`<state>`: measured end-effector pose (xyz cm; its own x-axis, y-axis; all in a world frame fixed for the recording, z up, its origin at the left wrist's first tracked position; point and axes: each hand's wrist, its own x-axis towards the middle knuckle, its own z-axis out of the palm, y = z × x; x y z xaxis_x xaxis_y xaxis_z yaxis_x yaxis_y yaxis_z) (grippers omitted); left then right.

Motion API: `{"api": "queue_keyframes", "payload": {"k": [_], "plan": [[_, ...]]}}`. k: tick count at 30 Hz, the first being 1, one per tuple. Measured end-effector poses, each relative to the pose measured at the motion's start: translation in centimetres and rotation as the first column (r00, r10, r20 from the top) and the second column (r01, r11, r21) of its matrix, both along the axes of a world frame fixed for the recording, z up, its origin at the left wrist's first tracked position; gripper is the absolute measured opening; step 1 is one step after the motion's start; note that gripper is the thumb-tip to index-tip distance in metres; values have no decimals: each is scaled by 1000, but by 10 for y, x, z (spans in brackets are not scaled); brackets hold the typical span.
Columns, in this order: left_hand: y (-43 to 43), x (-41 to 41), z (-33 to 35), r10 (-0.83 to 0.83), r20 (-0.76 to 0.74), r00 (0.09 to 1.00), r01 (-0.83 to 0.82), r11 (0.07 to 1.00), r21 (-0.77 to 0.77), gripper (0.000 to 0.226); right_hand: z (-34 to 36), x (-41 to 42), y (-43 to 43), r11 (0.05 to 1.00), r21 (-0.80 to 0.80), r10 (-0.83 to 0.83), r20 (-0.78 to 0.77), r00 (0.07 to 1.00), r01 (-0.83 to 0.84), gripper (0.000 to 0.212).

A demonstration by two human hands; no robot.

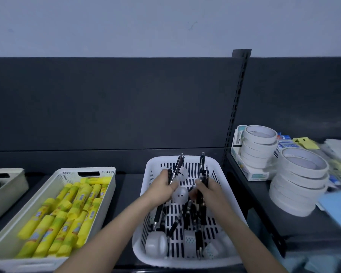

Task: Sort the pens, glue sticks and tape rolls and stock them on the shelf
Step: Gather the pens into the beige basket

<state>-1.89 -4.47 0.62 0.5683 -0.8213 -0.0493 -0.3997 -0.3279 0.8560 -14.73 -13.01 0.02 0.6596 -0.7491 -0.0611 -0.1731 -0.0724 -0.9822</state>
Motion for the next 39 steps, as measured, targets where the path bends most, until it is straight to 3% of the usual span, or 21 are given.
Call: {"api": "queue_keyframes", "payload": {"k": [7, 14, 18, 25, 29, 31, 34, 37, 39], "plan": [[51, 20, 29, 232, -73, 970, -243, 944, -225, 23, 28, 28, 27, 971, 187, 123, 138, 983, -148, 13], [159, 79, 40, 410, -182, 894, -446, 856, -262, 32, 42, 95, 102, 905, 271, 292, 160, 943, -326, 17], [233, 125, 32, 530, -143, 836, -548, 792, -269, 13, 44, 144, 158, 861, 303, 360, 201, 911, -408, 9], [380, 234, 28, 691, -35, 722, -667, 681, -301, 5, 46, 268, 283, 841, 334, 367, 228, 902, -427, 15], [439, 302, 27, 676, 42, 736, -655, 726, -208, 24, 44, 343, 345, 845, 346, 345, 232, 910, -408, 14], [452, 334, 21, 653, 67, 755, -636, 753, -172, 15, 34, 376, 367, 852, 356, 329, 205, 922, -383, 15], [449, 361, 6, 577, 123, 808, -567, 817, -109, 15, 9, 408, 391, 877, 348, 312, 109, 944, -331, 40], [440, 368, -12, 483, 192, 854, -498, 866, 36, 15, -13, 425, 405, 890, 392, 257, -6, 966, -235, 16], [439, 370, -27, 432, 200, 879, -464, 871, 162, 23, -22, 429, 410, 922, 333, 252, -136, 958, -196, 12]]}}
